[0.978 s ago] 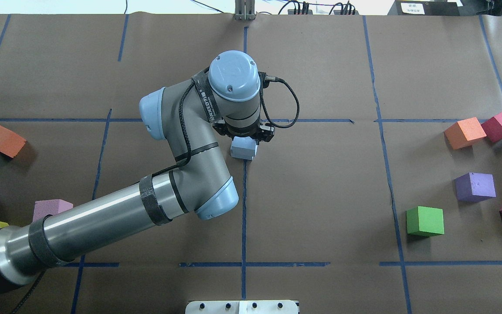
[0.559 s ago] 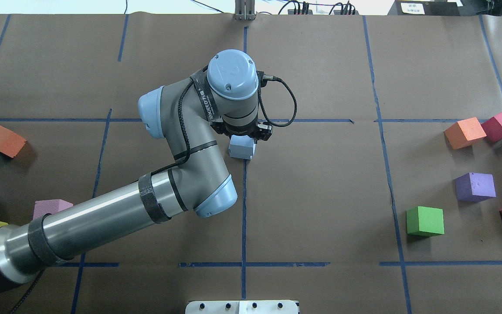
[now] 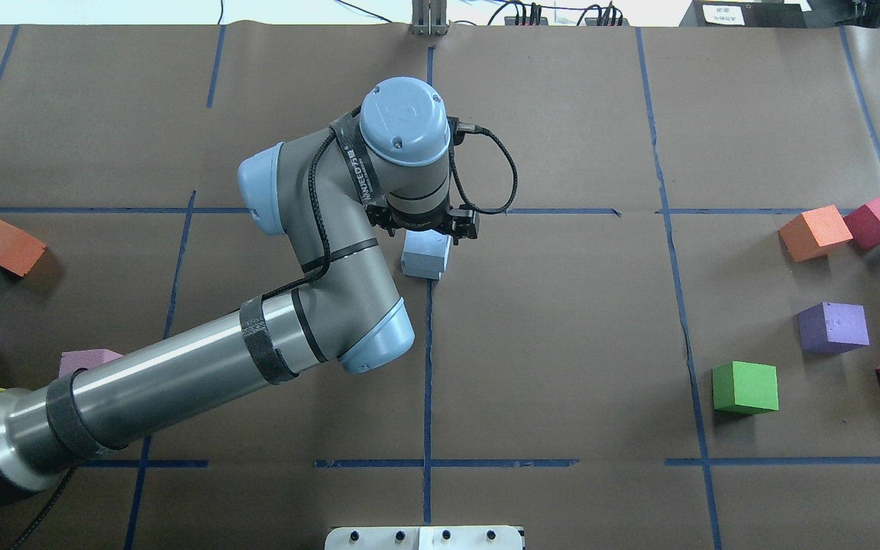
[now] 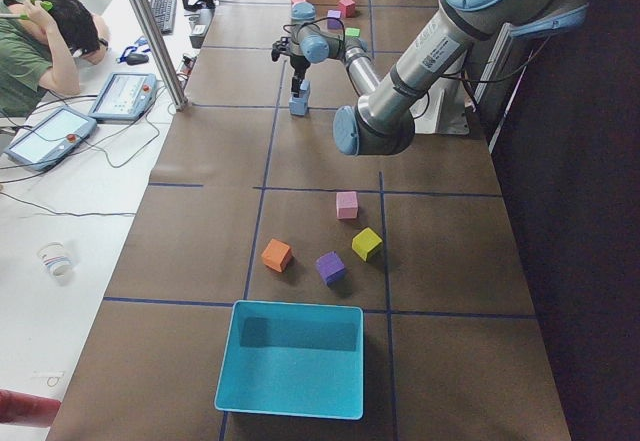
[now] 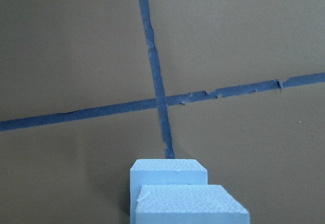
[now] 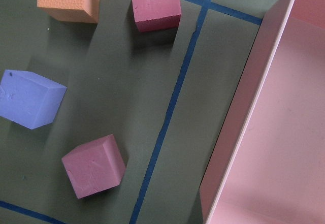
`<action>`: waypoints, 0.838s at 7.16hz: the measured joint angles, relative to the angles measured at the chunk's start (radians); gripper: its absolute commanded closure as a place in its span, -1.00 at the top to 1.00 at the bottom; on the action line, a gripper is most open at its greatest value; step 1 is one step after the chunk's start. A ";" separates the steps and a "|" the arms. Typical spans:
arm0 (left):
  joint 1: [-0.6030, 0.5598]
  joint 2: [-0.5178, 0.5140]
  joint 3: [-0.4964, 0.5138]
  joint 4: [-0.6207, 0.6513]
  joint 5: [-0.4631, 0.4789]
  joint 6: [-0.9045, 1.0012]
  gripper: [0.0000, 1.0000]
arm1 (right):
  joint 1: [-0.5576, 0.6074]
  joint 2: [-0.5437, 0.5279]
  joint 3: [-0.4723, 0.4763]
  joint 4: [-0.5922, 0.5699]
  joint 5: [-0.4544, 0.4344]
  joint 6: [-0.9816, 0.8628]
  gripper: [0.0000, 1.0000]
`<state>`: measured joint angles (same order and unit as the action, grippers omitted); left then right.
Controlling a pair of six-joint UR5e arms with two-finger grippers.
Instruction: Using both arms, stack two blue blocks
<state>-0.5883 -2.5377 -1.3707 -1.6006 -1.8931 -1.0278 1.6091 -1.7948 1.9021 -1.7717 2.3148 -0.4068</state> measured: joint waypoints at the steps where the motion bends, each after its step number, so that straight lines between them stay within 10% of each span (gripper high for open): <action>1: -0.032 0.001 -0.018 0.028 -0.046 0.007 0.99 | 0.000 0.000 0.000 0.000 0.000 0.000 1.00; 3: -0.119 0.044 -0.094 0.099 -0.161 0.095 0.99 | 0.000 0.000 0.000 0.001 0.000 -0.001 1.00; 6: -0.331 0.376 -0.353 0.157 -0.305 0.462 0.99 | 0.000 0.000 -0.001 0.000 0.000 -0.001 0.99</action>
<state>-0.9191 -2.1620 -1.7240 -1.4441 -2.1982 -0.5662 1.6091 -1.7947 1.9010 -1.7713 2.3148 -0.4077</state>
